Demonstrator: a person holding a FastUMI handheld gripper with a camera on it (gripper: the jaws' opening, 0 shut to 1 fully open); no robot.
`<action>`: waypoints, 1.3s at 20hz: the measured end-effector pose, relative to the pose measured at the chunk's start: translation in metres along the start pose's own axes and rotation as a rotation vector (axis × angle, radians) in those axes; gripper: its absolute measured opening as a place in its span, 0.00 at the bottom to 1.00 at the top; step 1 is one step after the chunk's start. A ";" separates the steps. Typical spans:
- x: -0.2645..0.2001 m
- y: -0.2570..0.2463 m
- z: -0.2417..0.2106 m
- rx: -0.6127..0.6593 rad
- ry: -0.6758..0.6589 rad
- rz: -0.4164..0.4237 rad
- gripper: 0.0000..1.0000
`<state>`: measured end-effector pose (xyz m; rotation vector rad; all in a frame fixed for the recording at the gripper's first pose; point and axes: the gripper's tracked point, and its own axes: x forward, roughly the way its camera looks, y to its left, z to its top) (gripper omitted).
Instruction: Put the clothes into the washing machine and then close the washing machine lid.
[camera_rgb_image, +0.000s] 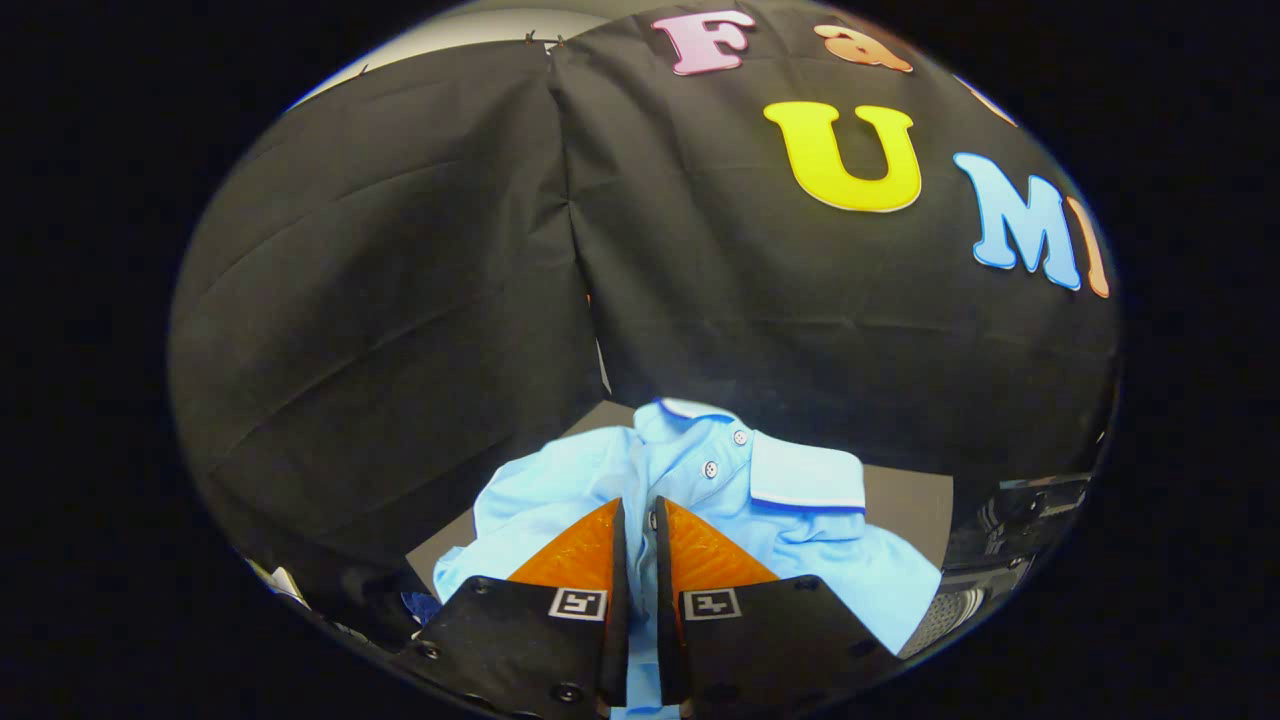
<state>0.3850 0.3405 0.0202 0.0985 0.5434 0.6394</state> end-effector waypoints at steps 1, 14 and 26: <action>-0.008 -0.001 0.008 -0.009 -0.025 0.012 0.14; -0.119 -0.053 0.076 -0.023 -0.227 0.002 0.14; -0.208 -0.208 0.056 -0.011 -0.265 -0.296 0.14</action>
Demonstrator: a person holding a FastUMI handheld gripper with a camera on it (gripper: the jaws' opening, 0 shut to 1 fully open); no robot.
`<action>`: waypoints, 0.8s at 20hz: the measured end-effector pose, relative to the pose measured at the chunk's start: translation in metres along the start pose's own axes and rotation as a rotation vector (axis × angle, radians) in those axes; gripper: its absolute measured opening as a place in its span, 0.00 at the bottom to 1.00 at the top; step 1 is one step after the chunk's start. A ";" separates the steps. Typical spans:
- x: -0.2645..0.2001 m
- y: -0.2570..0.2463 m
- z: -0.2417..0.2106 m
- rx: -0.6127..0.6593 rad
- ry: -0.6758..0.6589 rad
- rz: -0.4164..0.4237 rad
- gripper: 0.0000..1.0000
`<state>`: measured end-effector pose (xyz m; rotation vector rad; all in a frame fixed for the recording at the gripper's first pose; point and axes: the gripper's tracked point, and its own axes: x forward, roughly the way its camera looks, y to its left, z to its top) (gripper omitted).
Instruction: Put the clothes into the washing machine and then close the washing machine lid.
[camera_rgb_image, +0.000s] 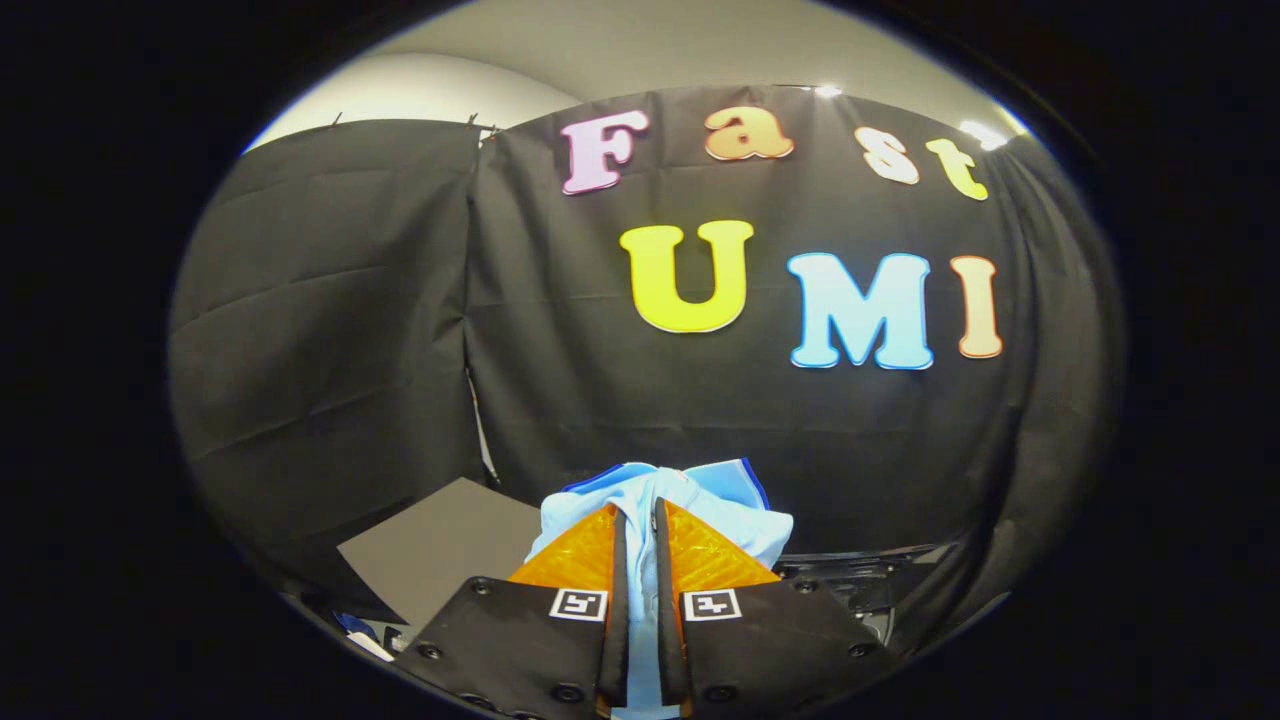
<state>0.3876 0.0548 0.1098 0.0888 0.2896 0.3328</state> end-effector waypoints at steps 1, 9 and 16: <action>-0.004 -0.013 -0.001 0.010 -0.002 -0.022 0.14; -0.035 -0.081 -0.017 0.072 -0.002 -0.144 0.14; -0.031 -0.098 -0.051 0.104 0.032 -0.180 0.14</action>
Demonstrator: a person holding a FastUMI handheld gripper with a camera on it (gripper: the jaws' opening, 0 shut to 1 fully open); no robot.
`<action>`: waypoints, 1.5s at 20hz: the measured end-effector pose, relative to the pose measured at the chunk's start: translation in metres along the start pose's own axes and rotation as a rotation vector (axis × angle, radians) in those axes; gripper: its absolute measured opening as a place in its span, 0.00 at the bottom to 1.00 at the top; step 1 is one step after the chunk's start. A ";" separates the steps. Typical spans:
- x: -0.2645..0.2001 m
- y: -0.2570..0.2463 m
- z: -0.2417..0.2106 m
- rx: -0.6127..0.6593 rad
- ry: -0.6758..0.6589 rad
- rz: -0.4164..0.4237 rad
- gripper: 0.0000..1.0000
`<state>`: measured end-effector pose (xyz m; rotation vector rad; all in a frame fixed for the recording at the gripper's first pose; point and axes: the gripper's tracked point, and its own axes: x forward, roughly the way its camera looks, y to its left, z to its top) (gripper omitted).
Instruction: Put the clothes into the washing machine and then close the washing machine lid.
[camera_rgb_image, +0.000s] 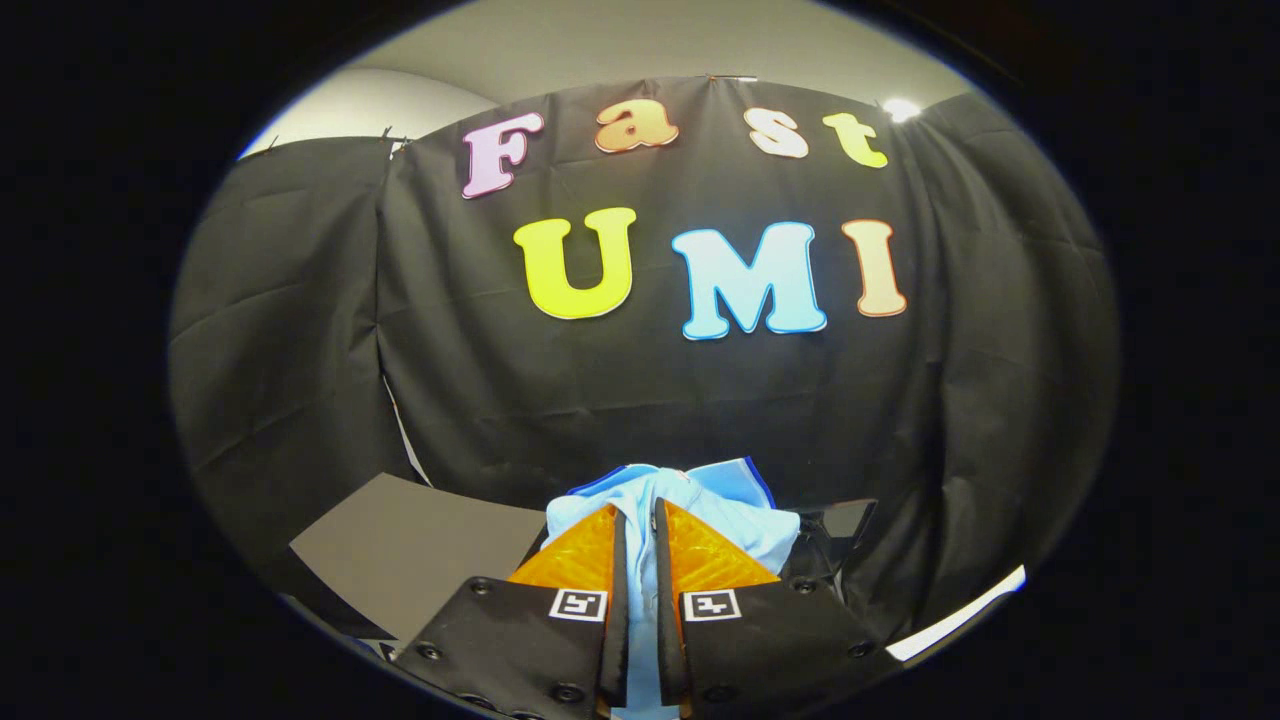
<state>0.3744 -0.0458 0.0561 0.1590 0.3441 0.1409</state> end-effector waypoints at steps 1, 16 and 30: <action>0.000 -0.001 -0.008 0.002 0.009 -0.001 0.14; 0.039 -0.024 -0.114 0.056 0.136 -0.029 0.14; 0.112 -0.084 -0.229 0.054 0.341 -0.163 0.14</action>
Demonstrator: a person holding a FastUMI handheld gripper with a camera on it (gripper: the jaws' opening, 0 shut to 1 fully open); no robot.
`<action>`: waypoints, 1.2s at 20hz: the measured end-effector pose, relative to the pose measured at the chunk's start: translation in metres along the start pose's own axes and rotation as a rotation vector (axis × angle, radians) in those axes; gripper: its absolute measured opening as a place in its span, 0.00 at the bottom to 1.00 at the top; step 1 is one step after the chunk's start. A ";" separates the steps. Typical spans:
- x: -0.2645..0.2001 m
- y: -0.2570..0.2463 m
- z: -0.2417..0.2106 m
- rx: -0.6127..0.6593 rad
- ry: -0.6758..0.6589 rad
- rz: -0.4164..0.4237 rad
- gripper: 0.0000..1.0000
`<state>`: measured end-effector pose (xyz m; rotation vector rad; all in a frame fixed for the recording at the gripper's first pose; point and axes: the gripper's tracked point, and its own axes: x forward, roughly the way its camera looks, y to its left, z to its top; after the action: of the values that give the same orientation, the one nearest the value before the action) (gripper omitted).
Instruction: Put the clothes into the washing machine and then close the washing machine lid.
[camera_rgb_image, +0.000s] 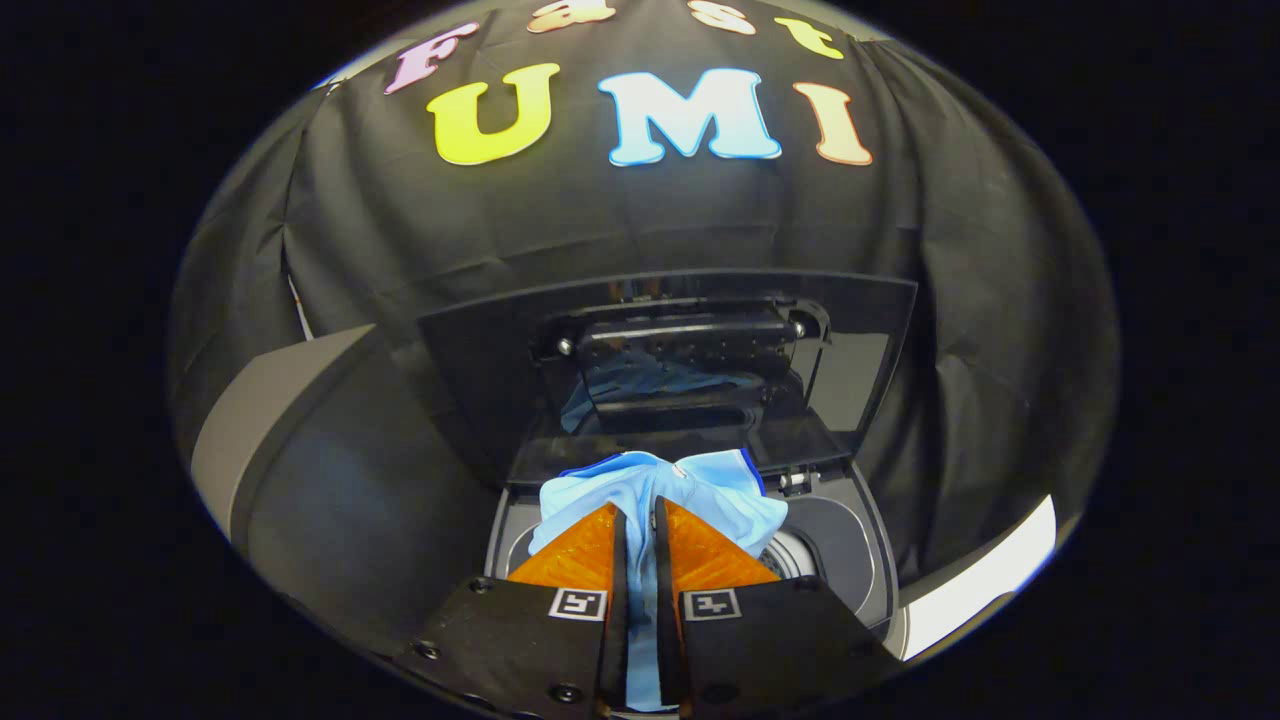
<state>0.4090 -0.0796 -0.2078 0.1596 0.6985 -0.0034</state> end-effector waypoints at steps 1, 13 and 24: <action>0.007 -0.002 -0.005 0.010 0.021 -0.010 0.14; 0.042 -0.021 -0.044 0.035 0.176 -0.078 0.35; 0.017 -0.005 0.015 -0.024 0.045 -0.044 0.96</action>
<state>0.4319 -0.0857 -0.2078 0.1220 0.7470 -0.0336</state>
